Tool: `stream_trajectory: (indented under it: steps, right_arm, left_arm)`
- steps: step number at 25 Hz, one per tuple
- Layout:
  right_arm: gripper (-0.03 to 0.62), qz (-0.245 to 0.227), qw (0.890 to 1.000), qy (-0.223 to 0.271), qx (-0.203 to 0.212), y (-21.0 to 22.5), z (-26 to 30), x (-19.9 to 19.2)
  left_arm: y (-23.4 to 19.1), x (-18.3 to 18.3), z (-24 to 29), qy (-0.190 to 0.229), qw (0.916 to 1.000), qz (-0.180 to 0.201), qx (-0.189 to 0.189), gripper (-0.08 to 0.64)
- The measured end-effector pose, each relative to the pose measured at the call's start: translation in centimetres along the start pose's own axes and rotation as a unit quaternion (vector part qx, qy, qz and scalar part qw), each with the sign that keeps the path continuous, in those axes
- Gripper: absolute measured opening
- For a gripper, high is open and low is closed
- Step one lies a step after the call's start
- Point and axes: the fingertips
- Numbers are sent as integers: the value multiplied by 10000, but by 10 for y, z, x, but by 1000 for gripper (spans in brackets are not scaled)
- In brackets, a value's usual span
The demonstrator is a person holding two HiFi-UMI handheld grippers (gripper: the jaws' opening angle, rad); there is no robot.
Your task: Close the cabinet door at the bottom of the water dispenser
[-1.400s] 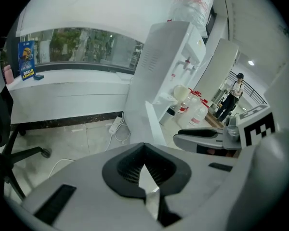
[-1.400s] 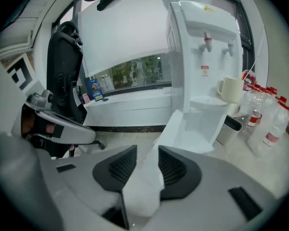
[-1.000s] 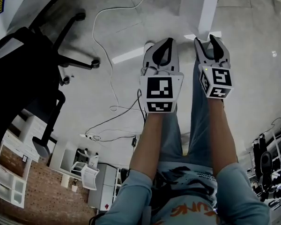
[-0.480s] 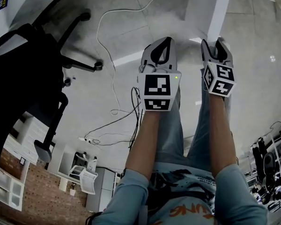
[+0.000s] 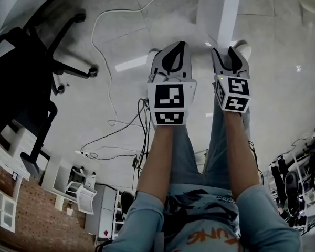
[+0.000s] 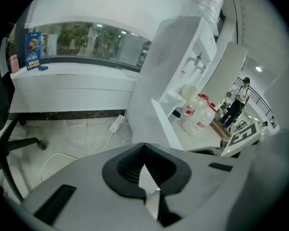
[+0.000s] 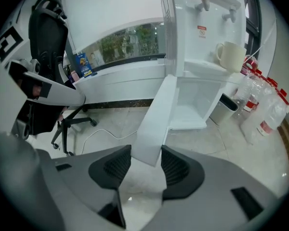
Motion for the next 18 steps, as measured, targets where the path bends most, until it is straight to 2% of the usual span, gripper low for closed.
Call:
stream_trajectory:
  steps: [5,18]
  right_arm:
    - [204,-250,9996,-50,76,28,-13,-10]
    - [186,-204,9989,390,-129,101,-44,-21]
  left_arm:
    - [48,-11,3,-73,9999,56,-90,11]
    - [117,-15,15,-247,9972,681,-192,11]
Point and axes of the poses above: the fingertips, and each gripper's own axes: z forward along the fingers, y to its right, x out of its top, and after that the axes turned 11 degrees about x, right-handed
